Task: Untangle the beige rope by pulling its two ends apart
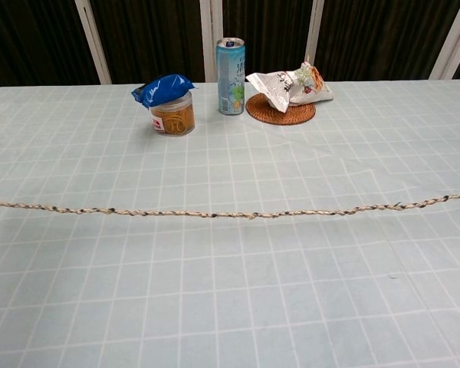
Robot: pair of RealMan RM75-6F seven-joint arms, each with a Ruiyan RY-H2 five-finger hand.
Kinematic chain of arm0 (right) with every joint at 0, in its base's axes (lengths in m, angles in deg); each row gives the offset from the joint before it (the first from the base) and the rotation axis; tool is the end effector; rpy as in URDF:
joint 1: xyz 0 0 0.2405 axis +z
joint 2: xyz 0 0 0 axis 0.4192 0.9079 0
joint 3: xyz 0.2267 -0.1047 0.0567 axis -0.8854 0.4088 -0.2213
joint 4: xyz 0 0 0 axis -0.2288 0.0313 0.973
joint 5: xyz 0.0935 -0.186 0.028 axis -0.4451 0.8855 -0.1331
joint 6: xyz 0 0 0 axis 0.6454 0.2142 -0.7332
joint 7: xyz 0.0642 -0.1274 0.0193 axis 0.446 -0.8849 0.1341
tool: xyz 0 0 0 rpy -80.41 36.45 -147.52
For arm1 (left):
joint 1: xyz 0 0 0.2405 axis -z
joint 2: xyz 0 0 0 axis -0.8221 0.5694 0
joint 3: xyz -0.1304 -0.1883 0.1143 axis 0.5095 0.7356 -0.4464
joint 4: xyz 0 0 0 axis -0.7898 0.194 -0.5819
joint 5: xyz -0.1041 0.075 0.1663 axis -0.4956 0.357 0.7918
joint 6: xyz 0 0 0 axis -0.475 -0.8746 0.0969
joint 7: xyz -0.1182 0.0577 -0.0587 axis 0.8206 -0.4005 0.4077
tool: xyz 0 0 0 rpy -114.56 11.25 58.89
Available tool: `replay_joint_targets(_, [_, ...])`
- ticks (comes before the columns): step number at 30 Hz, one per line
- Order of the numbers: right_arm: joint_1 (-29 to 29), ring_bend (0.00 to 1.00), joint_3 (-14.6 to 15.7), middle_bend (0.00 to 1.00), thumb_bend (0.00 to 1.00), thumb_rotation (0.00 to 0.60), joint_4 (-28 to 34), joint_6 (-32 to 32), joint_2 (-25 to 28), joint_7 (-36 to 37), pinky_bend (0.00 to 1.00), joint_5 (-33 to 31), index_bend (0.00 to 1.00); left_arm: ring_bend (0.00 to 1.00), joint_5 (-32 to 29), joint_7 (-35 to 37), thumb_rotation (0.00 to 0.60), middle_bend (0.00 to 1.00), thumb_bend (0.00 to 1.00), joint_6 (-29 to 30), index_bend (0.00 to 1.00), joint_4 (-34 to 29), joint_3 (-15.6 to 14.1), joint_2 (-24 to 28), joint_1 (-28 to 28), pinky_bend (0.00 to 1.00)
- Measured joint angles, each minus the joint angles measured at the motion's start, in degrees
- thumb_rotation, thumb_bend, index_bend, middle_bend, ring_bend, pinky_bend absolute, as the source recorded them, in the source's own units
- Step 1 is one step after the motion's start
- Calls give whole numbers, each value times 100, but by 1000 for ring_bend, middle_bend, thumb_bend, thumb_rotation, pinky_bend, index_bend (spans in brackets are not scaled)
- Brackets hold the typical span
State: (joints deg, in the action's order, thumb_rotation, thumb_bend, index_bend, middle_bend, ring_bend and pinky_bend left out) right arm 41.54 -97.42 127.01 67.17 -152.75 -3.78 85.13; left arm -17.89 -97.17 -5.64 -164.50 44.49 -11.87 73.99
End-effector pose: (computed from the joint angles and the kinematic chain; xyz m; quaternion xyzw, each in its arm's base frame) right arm -0.3270 -0.2622 0.0946 0.4999 -0.5385 0.3137 0.6014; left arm -0.2868 0.2445 0.0721 -0.5977 -0.4854 -0.3198 0.5521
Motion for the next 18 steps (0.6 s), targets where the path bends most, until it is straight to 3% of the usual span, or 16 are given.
replay_joint_targets(2, [6, 0, 0, 221, 483, 600, -51, -20, -19, -25, 0, -28, 631, 0, -9, -35, 600, 198, 530, -13, 591, 34, 3, -50, 0, 0])
replay_joint_targets(4, [12, 0, 1, 215, 484, 600, -87, -39, -34, -56, 0, -53, 532, 0, -26, -87, 600, 183, 498, -42, 555, 58, -1, -85, 2, 0])
replay_joint_targets(12, [33, 0, 13, 11, 483, 600, -73, -112, -17, -185, 0, -148, 29, 0, 16, -396, 600, 114, 328, -82, 406, 132, -71, -124, 10, 0])
replay_joint_targets(18, [34, 0, -8, 0, 488, 600, 65, -170, 100, -310, 0, -379, 0, 0, 41, -508, 600, 51, 255, 4, 326, 41, -65, 13, -35, 0])
